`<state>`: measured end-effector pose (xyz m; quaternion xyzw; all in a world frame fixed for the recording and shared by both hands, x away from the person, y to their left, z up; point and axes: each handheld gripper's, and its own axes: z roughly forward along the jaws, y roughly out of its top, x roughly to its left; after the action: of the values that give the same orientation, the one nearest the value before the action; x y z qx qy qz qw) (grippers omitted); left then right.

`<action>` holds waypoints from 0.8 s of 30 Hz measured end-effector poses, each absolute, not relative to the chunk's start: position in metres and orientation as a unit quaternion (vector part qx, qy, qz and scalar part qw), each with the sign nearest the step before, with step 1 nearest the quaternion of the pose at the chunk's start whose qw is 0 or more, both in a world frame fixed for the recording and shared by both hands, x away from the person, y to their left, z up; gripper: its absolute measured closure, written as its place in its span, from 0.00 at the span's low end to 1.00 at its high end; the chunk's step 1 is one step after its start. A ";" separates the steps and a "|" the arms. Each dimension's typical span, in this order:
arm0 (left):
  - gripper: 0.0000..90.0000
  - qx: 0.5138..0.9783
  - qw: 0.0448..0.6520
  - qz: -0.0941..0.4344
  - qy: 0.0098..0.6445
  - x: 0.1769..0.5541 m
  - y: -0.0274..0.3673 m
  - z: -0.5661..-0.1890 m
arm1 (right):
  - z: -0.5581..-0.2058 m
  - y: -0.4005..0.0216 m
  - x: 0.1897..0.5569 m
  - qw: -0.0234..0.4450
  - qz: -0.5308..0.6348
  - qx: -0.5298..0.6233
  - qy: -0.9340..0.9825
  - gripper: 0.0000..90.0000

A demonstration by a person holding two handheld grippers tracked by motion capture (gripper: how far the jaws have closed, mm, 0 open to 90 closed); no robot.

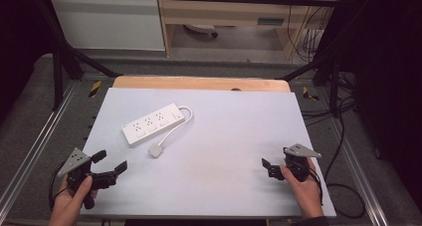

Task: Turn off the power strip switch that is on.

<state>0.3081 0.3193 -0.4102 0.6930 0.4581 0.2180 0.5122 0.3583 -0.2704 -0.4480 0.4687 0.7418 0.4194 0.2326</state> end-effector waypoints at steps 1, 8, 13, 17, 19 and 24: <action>0.07 0.693 0.513 0.218 0.458 0.308 0.319 -0.410 | -0.448 -0.270 0.358 0.234 0.421 0.466 0.742 0.06; 0.07 0.692 0.515 0.220 0.454 0.307 0.320 -0.409 | -0.447 -0.266 0.357 0.233 0.424 0.459 0.745 0.06; 0.07 0.692 0.517 0.221 0.452 0.307 0.320 -0.408 | -0.446 -0.265 0.357 0.233 0.427 0.459 0.744 0.06; 0.07 0.689 0.523 0.223 0.449 0.306 0.320 -0.406 | -0.447 -0.265 0.357 0.231 0.423 0.459 0.746 0.06; 0.07 0.688 0.525 0.219 0.451 0.305 0.319 -0.405 | -0.446 -0.265 0.356 0.230 0.423 0.462 0.744 0.06; 0.07 0.694 0.521 0.218 0.447 0.306 0.317 -0.403 | -0.445 -0.265 0.355 0.233 0.428 0.462 0.741 0.05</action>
<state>0.3064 0.3165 -0.4029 0.6938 0.4468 0.2176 0.5213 0.3554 -0.2653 -0.4449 0.4618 0.7413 0.4275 0.2334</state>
